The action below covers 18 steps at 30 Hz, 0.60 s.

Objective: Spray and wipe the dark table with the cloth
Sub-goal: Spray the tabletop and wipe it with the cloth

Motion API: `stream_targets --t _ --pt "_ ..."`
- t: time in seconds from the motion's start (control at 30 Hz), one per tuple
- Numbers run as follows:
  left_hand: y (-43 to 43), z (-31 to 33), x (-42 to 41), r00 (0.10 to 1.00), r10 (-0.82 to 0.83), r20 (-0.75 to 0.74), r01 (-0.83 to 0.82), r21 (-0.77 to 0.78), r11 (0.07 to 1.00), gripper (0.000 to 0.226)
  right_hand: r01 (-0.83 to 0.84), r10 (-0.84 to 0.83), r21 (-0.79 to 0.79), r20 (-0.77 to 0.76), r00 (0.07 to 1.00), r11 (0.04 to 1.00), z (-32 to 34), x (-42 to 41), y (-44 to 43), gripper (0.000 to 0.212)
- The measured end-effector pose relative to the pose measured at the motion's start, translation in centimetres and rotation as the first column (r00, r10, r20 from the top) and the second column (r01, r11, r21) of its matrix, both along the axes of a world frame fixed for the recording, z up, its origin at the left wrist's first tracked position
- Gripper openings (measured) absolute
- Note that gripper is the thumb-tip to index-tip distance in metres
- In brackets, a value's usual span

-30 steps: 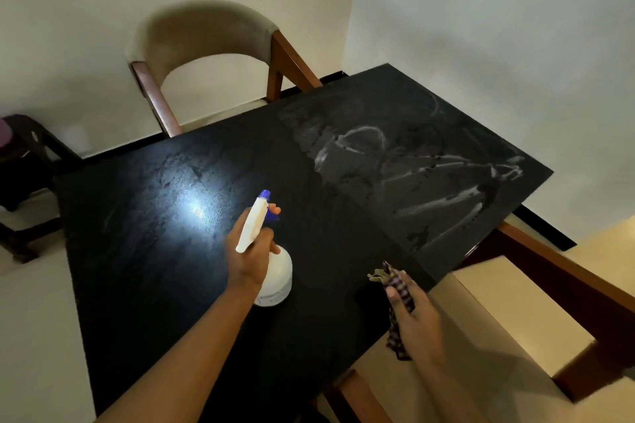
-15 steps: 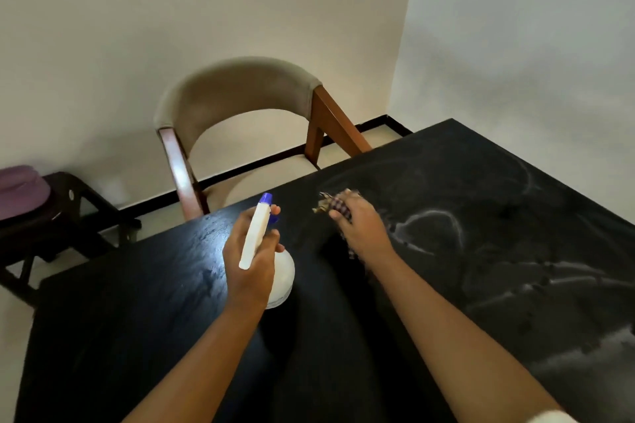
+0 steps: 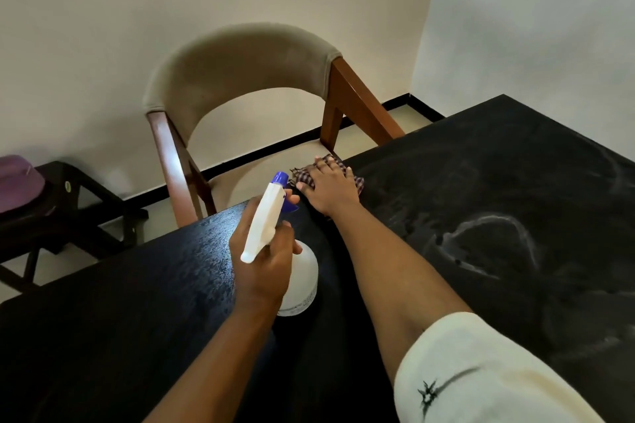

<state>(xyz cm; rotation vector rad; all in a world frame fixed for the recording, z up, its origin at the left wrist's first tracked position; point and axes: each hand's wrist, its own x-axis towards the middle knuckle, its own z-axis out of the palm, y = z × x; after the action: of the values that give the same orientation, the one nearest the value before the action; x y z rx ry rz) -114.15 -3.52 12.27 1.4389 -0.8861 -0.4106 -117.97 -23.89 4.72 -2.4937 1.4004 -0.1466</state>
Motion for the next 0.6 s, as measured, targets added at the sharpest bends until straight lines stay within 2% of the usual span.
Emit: stream_targets --t 0.33,0.53,0.6 --pt "0.4 1.5 -0.5 1.0 -0.012 0.022 0.011 0.031 0.999 0.033 0.029 -0.028 -0.031 0.025 0.999 0.999 -0.7 -5.2 4.5 0.061" --pt "3.0 3.2 -2.3 0.998 -0.052 0.018 0.051 0.048 0.998 0.056 0.017 -0.015 -0.064 0.035 0.999 0.998 -0.6 -12.6 11.7 0.059" --pt "4.8 3.1 -3.1 0.998 -0.055 0.013 0.054 0.052 0.997 0.052 0.038 -0.036 -0.059 0.036 0.999 0.998 -0.4 -14.8 14.0 0.059"
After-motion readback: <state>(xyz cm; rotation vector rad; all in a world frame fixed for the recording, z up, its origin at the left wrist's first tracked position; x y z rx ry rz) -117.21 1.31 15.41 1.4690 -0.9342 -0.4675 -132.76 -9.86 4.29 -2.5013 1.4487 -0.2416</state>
